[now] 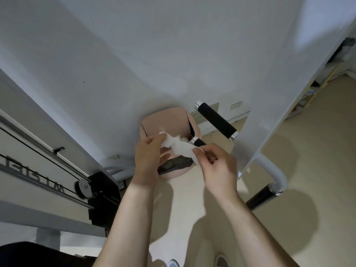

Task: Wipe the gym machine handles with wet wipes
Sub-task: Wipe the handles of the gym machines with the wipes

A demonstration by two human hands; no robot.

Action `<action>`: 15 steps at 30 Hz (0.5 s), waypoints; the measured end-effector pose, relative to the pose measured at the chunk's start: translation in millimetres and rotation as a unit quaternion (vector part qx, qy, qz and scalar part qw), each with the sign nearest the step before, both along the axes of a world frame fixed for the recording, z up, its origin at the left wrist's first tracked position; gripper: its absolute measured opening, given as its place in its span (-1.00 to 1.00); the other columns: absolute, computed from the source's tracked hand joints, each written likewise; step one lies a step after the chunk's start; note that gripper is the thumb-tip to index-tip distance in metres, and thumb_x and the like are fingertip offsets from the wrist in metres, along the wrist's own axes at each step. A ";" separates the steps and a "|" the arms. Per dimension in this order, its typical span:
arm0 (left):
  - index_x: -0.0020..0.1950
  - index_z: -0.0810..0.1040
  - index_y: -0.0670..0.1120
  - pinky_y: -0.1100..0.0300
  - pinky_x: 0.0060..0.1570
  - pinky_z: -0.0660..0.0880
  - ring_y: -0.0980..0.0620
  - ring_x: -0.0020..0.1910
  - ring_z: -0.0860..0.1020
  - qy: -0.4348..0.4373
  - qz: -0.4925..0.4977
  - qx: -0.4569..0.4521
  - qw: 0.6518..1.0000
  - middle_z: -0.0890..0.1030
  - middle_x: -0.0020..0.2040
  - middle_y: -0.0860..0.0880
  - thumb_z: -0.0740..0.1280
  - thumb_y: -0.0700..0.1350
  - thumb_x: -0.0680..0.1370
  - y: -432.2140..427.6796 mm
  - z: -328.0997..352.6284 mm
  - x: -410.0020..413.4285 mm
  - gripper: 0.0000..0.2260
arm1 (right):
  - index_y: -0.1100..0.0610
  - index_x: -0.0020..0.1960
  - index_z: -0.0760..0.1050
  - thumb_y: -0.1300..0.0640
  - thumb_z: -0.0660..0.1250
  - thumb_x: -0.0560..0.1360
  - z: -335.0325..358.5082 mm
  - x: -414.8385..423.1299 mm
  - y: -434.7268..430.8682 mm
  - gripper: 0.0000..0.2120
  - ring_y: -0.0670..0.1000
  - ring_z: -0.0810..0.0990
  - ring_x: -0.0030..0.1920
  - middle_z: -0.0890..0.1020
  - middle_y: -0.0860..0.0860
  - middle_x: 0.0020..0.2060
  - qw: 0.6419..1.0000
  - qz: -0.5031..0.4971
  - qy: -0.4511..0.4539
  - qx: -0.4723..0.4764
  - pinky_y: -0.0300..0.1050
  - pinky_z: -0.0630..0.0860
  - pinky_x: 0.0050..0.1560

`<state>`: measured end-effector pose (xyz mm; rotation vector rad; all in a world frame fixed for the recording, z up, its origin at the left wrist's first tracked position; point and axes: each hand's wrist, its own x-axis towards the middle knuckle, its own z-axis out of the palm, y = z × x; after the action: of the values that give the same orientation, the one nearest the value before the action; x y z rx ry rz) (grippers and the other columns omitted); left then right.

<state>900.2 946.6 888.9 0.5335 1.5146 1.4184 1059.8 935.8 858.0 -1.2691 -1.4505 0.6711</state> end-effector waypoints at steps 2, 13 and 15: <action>0.05 0.60 -0.14 0.17 -0.12 0.57 0.04 -0.16 0.65 -0.005 0.023 -0.004 1.000 0.68 -0.11 -0.03 0.36 -0.11 0.60 -2.6 0.9 -9.8 -0.88 | 0.21 -0.20 0.57 0.15 0.43 0.55 5.7 -0.7 1.9 -0.81 -0.18 0.54 -0.39 0.59 -0.07 -0.43 0.997 0.022 0.042 -0.054 -0.38 0.38 -0.31; 0.00 0.52 -0.19 0.40 -0.61 0.43 0.12 -0.53 0.54 -0.239 -0.011 -0.088 0.967 0.57 -0.27 -0.10 0.32 -0.17 0.59 1.5 -28.0 -32.3 -0.91 | 0.19 -0.12 0.54 0.07 0.34 0.59 2.1 1.9 14.3 -0.80 0.07 0.68 -0.10 0.69 0.10 -0.16 0.876 0.110 0.382 -0.273 -0.09 0.64 -0.15; -0.06 0.51 -0.19 0.40 -0.63 0.44 0.15 -0.60 0.51 -0.307 -0.013 -0.106 0.946 0.53 -0.42 -0.07 0.29 -0.18 0.63 3.0 -41.9 -32.7 -0.89 | 0.11 -0.20 0.56 0.08 0.49 0.47 1.2 4.0 16.9 -0.84 0.10 0.67 -0.14 0.68 0.13 -0.17 0.873 0.134 0.380 -0.274 -0.09 0.63 -0.24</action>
<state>867.5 949.7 847.0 -0.0329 1.1214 1.2244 1063.8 952.8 859.2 -1.0103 -0.7840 1.6471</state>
